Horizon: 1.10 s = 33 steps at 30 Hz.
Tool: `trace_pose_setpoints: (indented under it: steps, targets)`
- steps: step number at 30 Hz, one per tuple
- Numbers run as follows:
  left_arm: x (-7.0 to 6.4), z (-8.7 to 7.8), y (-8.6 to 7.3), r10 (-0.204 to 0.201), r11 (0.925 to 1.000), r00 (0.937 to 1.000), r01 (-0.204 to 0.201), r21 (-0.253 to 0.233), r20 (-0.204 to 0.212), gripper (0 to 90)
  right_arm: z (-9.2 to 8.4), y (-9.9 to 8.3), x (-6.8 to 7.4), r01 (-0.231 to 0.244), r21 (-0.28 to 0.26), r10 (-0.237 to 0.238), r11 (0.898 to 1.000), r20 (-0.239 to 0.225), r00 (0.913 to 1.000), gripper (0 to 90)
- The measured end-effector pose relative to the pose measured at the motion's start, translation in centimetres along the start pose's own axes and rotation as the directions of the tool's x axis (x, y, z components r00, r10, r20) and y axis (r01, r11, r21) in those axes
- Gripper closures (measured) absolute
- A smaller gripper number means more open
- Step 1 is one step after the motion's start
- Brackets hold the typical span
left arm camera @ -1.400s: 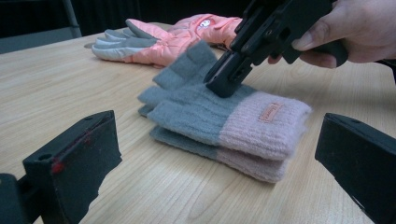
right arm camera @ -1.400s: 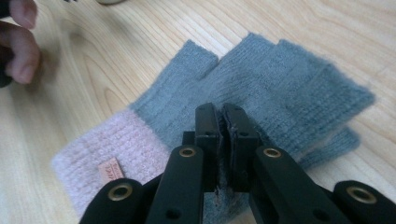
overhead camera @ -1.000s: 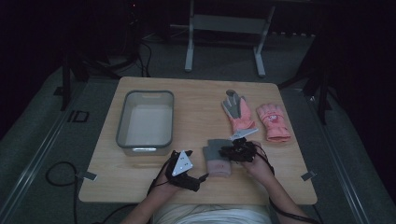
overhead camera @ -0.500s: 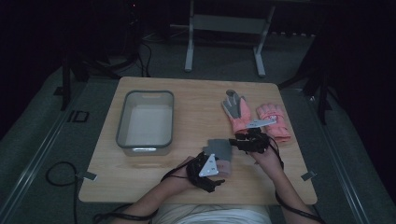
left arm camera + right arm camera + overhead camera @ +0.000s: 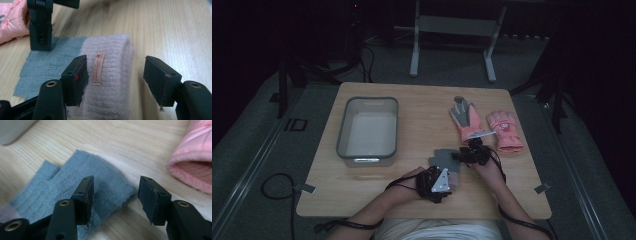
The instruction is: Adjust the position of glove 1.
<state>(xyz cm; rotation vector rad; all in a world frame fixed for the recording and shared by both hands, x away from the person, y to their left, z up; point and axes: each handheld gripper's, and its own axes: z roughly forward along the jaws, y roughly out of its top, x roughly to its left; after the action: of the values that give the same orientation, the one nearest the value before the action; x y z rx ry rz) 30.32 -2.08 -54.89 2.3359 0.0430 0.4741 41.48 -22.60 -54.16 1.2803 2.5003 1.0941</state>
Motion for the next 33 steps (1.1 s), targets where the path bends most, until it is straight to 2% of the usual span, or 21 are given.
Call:
trace_pose_setpoints:
  steps: [2,4,6,8,10,12,13,15,18,23,31,33]
  targets:
    - [-0.1,0.1,0.0,0.003,1.0,1.0,-0.003,0.002,-0.004,34.9,0.3,-0.1,0.1,-0.001,0.014,0.001,1.0,-0.001,1.0,44.7]
    - [-0.3,0.3,0.0,0.029,0.9994,0.9993,-0.029,0.02,-0.024,35.1,0.4,-0.1,0.2,-0.003,0.02,0.002,1.0,0.004,1.0,44.7]
    - [-0.5,0.5,0.1,0.035,0.9991,0.9982,-0.034,0.026,-0.047,35.5,0.4,-0.1,0.2,-0.006,0.022,0.006,1.0,0.008,1.0,44.8]
    - [-0.6,0.6,0.0,0.036,0.9991,0.997,-0.035,0.023,-0.068,38.6,0.4,0.0,0.4,-0.001,0.028,0.0,1.0,0.017,0.9999,45.6]
    - [-0.6,0.6,0.0,0.058,0.9979,0.9936,-0.055,0.036,-0.097,46.1,0.5,0.0,0.5,0.001,0.029,-0.001,1.0,0.016,0.9999,50.4]
    - [-0.6,0.6,0.3,0.059,0.9974,0.9925,-0.054,0.047,-0.107,51.3,0.5,0.1,0.7,-0.008,0.037,0.007,0.999,0.011,0.9999,55.4]
    - [-0.4,0.5,0.3,0.037,0.9987,0.9942,-0.034,0.039,-0.101,57.8,0.6,0.2,0.7,-0.018,0.039,0.018,0.999,-0.006,0.9998,64.1]
    - [0.3,0.2,0.4,-0.022,0.9995,0.9974,0.024,0.023,-0.069,65.1,0.7,0.3,0.9,-0.037,0.046,0.039,0.998,-0.043,0.9983,73.0]
    - [1.2,-0.2,0.3,-0.068,0.9975,0.9973,0.069,0.016,-0.028,68.5,0.7,0.6,1.5,-0.007,0.049,0.009,0.999,-0.032,0.9995,76.0]
    - [2.1,-1.4,1.1,-0.068,0.9973,0.9976,0.068,0.026,-0.012,69.8,0.3,1.4,1.9,0.017,0.027,-0.016,0.999,-0.043,0.999,76.5]
    - [4.3,-4.8,2.8,-0.057,0.9983,0.998,0.058,0.012,-0.029,70.0,-2.3,4.4,2.9,0.046,-0.048,-0.049,0.998,-0.058,0.9971,76.6]
    - [4.9,-5.6,3.1,-0.041,0.999,0.9985,0.042,0.016,-0.038,70.1,-2.7,5.3,3.2,0.06,-0.063,-0.064,0.996,-0.057,0.9963,76.6]
